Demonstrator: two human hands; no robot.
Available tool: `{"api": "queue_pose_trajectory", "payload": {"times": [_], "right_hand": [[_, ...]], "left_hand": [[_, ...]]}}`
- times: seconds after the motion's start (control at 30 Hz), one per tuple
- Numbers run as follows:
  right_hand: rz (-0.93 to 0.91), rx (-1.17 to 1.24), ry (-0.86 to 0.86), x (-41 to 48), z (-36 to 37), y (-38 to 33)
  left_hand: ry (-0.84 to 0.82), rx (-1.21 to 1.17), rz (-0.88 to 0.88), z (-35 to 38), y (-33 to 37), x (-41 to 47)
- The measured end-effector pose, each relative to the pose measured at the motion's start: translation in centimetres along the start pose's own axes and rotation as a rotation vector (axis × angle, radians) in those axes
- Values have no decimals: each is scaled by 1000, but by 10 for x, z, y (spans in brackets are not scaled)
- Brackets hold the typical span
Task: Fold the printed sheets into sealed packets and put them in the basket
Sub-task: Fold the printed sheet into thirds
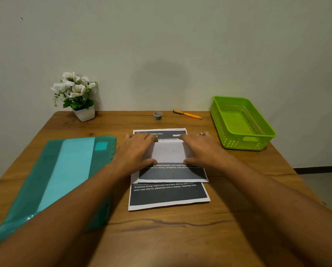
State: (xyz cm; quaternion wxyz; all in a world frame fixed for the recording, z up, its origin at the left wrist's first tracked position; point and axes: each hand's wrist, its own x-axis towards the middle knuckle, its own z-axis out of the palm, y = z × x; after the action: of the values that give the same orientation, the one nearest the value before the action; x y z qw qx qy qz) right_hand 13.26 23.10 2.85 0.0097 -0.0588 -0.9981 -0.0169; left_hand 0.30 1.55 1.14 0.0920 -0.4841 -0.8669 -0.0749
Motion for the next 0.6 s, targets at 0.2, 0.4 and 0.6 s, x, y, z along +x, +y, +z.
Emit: {"api": "queue_pose_trajectory", "payload": {"times": [0.2,0.4,0.6], "right_hand": [[-12,-24,72,3,-4,3],[-50,-19,141,2,6,-6],[-25,37,55,-9,36,-7]], "left_hand": [[105,0,32,-4,-4,4],[137,-52,76,-6,2,4],[60,-81,63,18,2,-11]]}}
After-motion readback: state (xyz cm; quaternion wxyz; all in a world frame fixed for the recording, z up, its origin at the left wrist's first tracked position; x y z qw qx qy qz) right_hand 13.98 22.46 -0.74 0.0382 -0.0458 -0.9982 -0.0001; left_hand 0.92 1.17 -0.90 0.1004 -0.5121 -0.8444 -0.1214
